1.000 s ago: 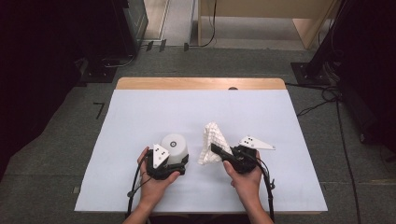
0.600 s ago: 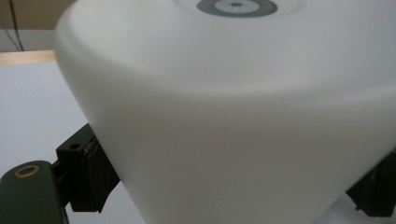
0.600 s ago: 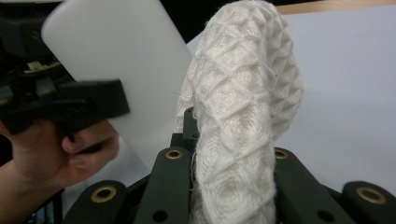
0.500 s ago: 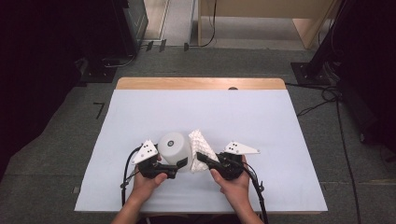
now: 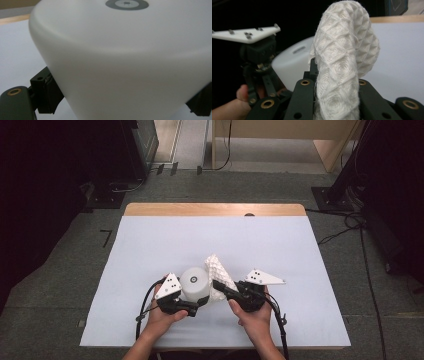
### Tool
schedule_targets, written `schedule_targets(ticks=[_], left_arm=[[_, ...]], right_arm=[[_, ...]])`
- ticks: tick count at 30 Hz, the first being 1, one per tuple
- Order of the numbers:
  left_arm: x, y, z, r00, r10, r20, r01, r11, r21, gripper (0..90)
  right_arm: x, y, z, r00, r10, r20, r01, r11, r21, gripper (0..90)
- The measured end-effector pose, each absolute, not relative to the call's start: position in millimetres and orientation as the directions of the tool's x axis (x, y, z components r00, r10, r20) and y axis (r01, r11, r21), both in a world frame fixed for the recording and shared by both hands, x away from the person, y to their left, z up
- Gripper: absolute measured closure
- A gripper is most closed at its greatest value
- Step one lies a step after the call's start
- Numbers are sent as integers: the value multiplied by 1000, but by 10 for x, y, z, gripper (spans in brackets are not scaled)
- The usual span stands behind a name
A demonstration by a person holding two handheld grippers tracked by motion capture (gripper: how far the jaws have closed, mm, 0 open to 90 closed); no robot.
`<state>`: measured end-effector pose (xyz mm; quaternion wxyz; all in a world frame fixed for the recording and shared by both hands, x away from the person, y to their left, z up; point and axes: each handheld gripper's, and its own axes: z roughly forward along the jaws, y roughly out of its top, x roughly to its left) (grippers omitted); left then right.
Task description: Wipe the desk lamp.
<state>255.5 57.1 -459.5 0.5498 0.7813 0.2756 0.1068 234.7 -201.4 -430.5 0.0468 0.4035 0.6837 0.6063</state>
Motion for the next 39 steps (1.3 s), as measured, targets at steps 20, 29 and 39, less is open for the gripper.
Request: schedule_targets(ticks=[20, 29, 39], left_arm=[[2577, 513, -4642, 830, 549, -97, 305, -301, 903, 82], [2631, 568, -4743, 762, 645, 57, 272, -399, 876, 81], [2584, 637, -4743, 722, 692, 19, 320, -358, 877, 45]], right_arm=[[2353, -2072, -4249, -670, 602, 435, 490, -81, 868, 791], [2455, -2313, -4333, -596, 663, 454, 509, -125, 851, 791], [2512, -2412, -4416, -559, 686, 465, 527, -138, 838, 790]])
